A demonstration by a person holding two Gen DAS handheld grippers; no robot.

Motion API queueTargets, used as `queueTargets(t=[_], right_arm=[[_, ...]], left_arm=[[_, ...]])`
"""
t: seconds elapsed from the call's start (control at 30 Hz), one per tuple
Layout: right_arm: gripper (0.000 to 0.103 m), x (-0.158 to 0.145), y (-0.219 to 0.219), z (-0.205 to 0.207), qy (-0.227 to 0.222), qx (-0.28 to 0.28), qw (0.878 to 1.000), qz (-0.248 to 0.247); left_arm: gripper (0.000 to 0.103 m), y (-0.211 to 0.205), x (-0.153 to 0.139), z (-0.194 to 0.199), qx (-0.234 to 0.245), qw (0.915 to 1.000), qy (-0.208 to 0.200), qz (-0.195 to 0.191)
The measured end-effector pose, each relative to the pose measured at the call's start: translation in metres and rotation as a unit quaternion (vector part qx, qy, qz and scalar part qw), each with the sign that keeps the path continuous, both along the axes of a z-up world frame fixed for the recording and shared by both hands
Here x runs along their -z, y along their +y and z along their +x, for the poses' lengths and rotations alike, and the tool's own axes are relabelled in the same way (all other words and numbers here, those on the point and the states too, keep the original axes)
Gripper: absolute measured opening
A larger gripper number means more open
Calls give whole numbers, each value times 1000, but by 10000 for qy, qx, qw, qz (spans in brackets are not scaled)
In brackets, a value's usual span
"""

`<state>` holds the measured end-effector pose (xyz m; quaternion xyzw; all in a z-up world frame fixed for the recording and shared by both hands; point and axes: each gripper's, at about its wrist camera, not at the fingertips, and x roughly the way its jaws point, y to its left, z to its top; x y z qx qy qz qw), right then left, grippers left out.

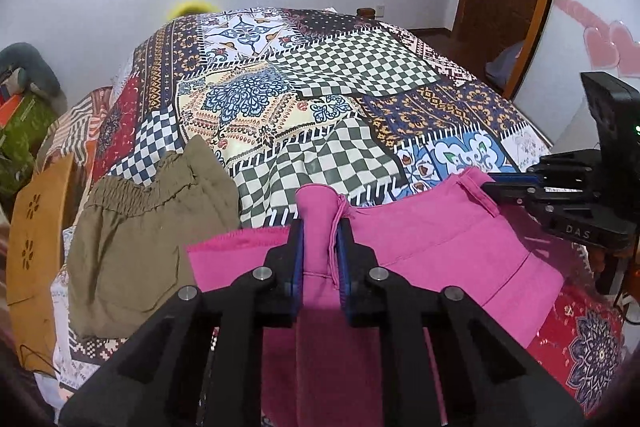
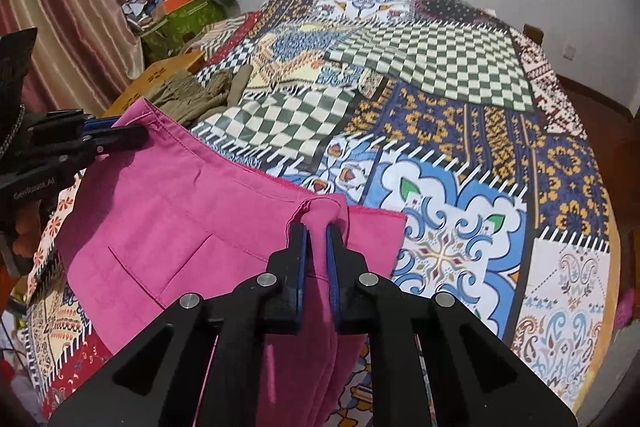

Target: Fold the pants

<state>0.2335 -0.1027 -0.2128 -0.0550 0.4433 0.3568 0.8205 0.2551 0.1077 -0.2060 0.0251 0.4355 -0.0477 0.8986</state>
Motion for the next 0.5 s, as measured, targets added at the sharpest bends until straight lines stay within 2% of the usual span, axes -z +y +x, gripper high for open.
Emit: queueTargets(t=[0.07, 0.17, 0.3, 0.4, 0.5], right_arm=[[8, -3, -2, 1, -92, 54, 9999, 32], [8, -2, -1, 6, -121, 85, 9999, 14], [8, 11, 7, 11, -32, 81, 9998, -193], [9, 14, 6, 12, 96, 97, 9997, -218], [18, 8, 0, 12, 191, 180, 9994, -232]], left_arm=[[15, 4, 6, 5, -24, 10000, 63, -52], [16, 14, 27, 16, -166, 9990, 363, -222], [24, 21, 51, 19, -304, 9968, 680, -287], [28, 24, 45, 15, -343, 9968, 654, -317], [34, 26, 28, 9, -408, 9975, 566, -144]])
